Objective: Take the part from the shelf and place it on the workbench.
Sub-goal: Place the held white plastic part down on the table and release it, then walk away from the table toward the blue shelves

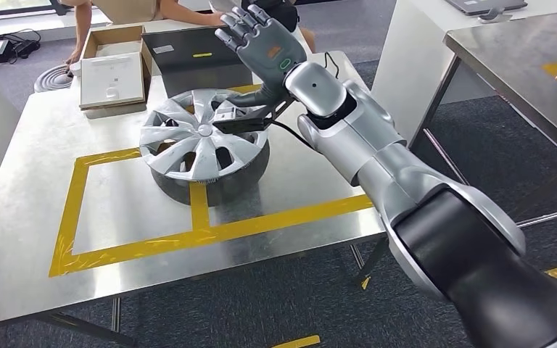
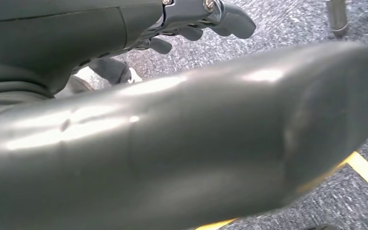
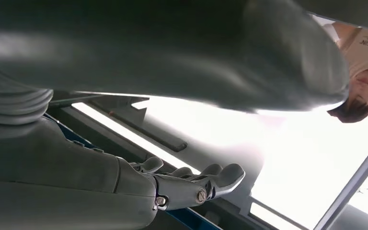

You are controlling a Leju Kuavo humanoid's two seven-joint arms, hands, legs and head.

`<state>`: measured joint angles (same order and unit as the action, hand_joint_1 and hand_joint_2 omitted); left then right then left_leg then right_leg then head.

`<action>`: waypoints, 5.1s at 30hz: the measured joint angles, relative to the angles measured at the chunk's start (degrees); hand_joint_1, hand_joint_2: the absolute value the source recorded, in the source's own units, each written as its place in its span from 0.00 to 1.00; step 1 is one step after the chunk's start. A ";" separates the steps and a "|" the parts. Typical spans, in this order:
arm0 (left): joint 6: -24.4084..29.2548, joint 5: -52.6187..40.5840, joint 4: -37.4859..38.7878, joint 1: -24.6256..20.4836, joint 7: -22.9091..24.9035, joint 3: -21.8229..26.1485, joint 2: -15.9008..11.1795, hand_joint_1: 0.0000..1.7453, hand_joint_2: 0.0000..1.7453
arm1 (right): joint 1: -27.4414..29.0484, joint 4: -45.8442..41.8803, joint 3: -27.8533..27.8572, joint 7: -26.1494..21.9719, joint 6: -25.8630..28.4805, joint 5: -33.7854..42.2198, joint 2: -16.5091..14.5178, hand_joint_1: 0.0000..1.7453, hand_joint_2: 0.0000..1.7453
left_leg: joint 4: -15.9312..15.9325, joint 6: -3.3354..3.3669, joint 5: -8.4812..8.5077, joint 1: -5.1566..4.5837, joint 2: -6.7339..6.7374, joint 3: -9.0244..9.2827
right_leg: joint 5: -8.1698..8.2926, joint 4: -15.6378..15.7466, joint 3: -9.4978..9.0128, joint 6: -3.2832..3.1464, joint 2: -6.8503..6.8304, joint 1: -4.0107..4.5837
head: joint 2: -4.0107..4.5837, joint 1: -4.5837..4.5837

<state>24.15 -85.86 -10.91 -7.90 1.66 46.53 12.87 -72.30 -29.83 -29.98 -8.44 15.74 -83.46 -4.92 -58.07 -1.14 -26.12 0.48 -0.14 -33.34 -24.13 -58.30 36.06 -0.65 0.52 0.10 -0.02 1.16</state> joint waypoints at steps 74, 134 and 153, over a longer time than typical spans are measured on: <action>-3.19 -0.55 -0.46 4.04 7.04 -0.74 -8.26 0.00 0.00 | 16.70 -11.70 3.75 -11.18 3.67 13.84 4.54 0.00 0.00 | -5.99 -0.66 -0.90 0.43 0.16 -6.83 | -2.03 0.49 -3.31 -1.22 -0.86 -0.09 | 0.00 0.37; -4.95 -0.63 -0.71 5.23 5.75 -6.87 -9.73 0.00 0.00 | 18.83 -3.81 4.20 -9.37 -1.67 13.44 4.25 0.00 0.00 | -2.87 0.25 2.50 -0.22 -2.93 -6.14 | -2.13 1.82 -4.49 -2.51 0.51 1.17 | 0.00 0.43; -8.48 1.39 -0.87 5.34 2.65 -8.74 -9.79 0.00 1.00 | 21.99 -2.54 6.73 -8.23 -6.09 18.31 4.03 0.00 1.00 | -1.85 0.67 -0.63 0.85 -0.42 -0.49 | 0.33 0.24 -0.46 -1.28 -1.16 0.16 | 0.00 0.23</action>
<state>15.67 -84.47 -11.78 -2.56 4.31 37.80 3.08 -50.32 -32.37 -23.25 -16.68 9.66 -65.15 -0.90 -59.91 -0.48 -26.75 1.33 -0.56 -33.82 -23.80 -58.06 35.60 -1.93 -0.64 0.26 -0.02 1.39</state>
